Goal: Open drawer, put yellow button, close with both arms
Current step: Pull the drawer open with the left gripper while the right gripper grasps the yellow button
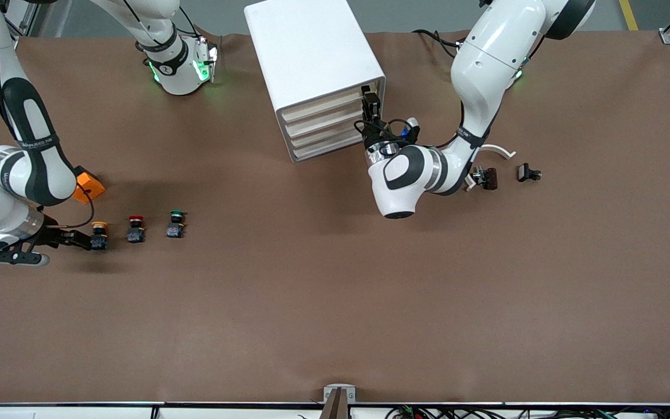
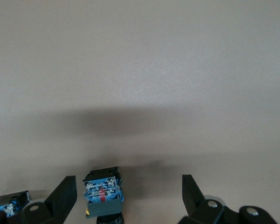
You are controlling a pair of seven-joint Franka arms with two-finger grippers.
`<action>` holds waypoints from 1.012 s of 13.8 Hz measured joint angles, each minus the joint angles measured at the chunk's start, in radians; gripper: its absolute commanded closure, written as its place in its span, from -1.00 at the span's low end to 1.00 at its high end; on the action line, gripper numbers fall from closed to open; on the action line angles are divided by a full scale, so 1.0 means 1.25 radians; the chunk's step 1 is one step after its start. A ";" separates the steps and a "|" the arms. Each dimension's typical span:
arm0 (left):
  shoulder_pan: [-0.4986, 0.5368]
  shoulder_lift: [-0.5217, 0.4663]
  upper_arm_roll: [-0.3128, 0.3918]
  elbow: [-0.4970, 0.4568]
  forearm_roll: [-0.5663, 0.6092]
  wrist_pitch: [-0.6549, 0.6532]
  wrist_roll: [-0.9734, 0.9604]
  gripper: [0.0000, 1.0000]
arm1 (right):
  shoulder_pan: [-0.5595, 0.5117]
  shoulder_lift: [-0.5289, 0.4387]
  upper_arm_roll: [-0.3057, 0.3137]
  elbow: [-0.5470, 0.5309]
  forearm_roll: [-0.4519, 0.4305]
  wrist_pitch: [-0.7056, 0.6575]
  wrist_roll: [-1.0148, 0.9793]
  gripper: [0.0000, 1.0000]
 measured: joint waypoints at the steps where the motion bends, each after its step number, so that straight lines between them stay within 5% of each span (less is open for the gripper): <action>1: 0.000 0.000 -0.001 0.001 -0.002 -0.004 -0.001 0.77 | 0.001 0.003 0.002 -0.004 0.000 0.006 0.000 -1.00; 11: 0.012 0.000 -0.001 0.003 -0.003 -0.002 -0.016 0.77 | 0.006 0.020 0.014 -0.054 0.001 0.021 0.000 -1.00; 14: 0.041 0.000 0.002 0.006 -0.003 -0.001 -0.016 0.76 | 0.010 0.020 0.014 -0.055 0.001 0.021 0.000 0.20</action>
